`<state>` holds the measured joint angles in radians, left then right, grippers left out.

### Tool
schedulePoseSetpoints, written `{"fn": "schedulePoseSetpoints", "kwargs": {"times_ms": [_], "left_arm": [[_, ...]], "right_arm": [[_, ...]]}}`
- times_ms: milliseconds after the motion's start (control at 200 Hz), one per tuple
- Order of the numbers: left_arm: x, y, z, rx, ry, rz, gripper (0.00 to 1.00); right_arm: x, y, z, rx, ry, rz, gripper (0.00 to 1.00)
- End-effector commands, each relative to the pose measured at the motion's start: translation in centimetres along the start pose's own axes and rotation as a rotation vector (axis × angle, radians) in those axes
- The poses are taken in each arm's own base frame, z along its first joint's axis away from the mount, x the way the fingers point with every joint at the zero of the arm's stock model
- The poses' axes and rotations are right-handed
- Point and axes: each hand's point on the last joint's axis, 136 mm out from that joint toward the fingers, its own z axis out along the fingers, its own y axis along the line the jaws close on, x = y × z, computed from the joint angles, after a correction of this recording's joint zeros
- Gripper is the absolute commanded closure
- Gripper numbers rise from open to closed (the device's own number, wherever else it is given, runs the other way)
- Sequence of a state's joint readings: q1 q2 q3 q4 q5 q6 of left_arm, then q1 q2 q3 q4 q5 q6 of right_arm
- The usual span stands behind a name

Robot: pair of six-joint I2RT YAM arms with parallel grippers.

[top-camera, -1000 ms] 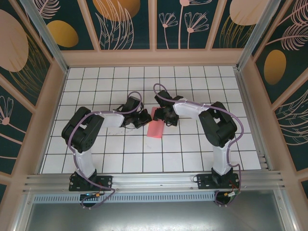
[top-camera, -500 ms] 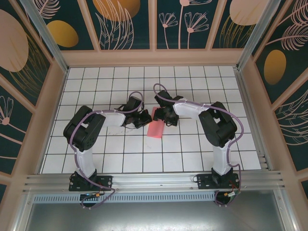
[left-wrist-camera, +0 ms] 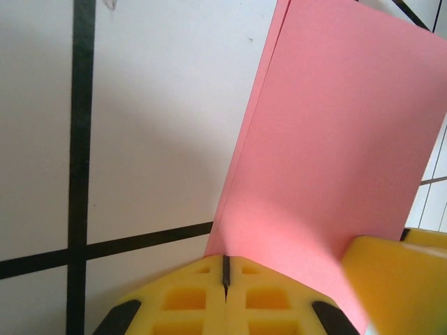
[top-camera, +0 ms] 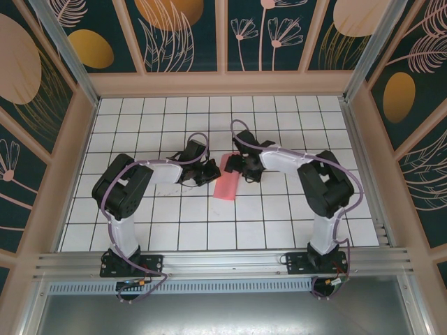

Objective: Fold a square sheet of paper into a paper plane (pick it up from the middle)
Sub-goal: Hold the square sheet of paper at the center of the table, then fold the square sheet of paper in half at the center of the table.

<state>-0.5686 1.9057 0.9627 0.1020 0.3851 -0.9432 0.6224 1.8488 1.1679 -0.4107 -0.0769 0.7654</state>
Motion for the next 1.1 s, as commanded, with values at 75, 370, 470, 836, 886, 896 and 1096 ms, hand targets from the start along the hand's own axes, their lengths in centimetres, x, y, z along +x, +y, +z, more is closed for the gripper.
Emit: {"fn": "schedulePoseSetpoints", "kwargs": {"times_ms": [75,370,470,836,886,896,1096], "left_arm": [[1.5,3.5,0.7,-0.121,0.037,-0.008,1.0],[1.8,3.8,0.8,-0.128,0.047,-0.007,1.0],[1.7,3.8,0.9,-0.129,0.046,-0.008,1.0],[1.8,3.9,0.9,-0.133,0.051,-0.009,1.0],[1.7,3.8,0.9,-0.131,0.05,-0.01,1.0],[1.8,3.8,0.9,-0.131,0.051,-0.01,1.0],[1.8,3.9,1.0,-0.134,0.051,-0.011,1.0]], "right_arm": [[-1.7,1.9,-4.3,-0.284,-0.107,0.066,0.38],[0.2,5.0,-6.0,-0.555,-0.078,0.018,0.9],[1.4,6.3,-5.4,-0.625,-0.008,-0.011,0.99],[3.0,4.5,-2.0,-0.568,0.06,-0.006,1.0],[3.1,4.1,-1.6,-0.553,0.063,-0.006,1.0],[3.2,3.9,-1.4,-0.549,0.066,-0.003,1.0],[3.9,1.9,-0.2,-0.509,0.078,0.011,1.0]]}}
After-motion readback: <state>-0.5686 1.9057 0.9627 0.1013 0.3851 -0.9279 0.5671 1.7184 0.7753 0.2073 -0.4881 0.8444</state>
